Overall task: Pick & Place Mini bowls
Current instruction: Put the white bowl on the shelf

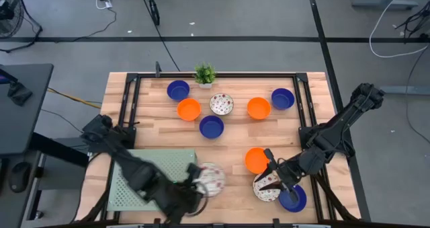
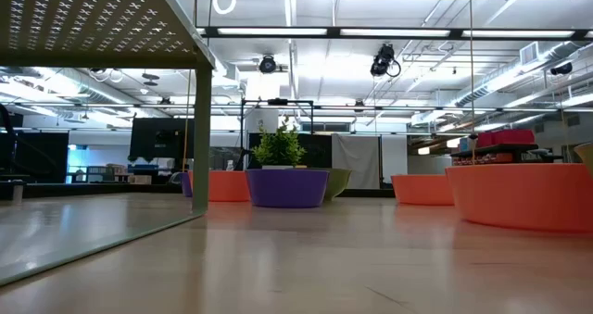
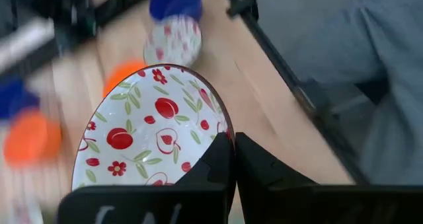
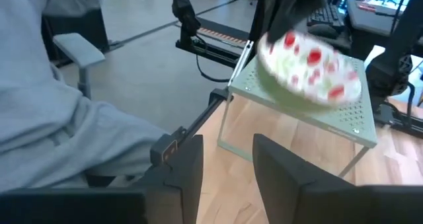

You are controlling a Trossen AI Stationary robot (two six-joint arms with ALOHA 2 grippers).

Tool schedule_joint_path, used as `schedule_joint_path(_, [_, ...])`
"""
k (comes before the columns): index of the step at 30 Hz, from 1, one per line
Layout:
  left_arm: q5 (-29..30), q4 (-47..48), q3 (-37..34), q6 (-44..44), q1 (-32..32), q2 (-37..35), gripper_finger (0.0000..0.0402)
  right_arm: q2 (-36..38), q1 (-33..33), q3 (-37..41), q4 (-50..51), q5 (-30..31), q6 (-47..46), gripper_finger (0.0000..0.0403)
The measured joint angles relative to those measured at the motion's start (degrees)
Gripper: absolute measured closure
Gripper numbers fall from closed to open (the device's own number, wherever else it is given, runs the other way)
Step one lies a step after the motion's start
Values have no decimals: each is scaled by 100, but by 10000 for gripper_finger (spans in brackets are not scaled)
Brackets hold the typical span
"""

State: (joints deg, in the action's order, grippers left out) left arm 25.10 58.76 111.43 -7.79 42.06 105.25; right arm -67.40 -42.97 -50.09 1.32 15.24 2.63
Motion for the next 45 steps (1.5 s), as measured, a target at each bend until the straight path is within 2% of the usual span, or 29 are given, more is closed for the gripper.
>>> schedule_joint_path(5, [434, 1830, 316, -2832, 798, 0, 391, -83, -104, 0, 7, 81, -18, 270])
schedule_joint_path(9, [494, 3159, 320, -5233, 1437, 38, 391, -85, -94, 0, -27, 87, 5, 272])
schedule_joint_path(17, [484, 3118, -28, -6988, 2318, 73, 391, -87, -58, 0, -92, 446, 154, 293])
schedule_joint_path(22, [457, 3128, -228, -7342, 2609, 55, 392, -87, -27, 0, -102, 479, 155, 307])
schedule_joint_path(34, [17, 3177, -307, -7323, 2894, 63, 391, -89, -15, 2, -74, 486, 158, 319])
schedule_joint_path(45, [-182, 3136, -307, -6784, 2862, 70, 391, -91, -15, 2, -68, 485, 158, 319])
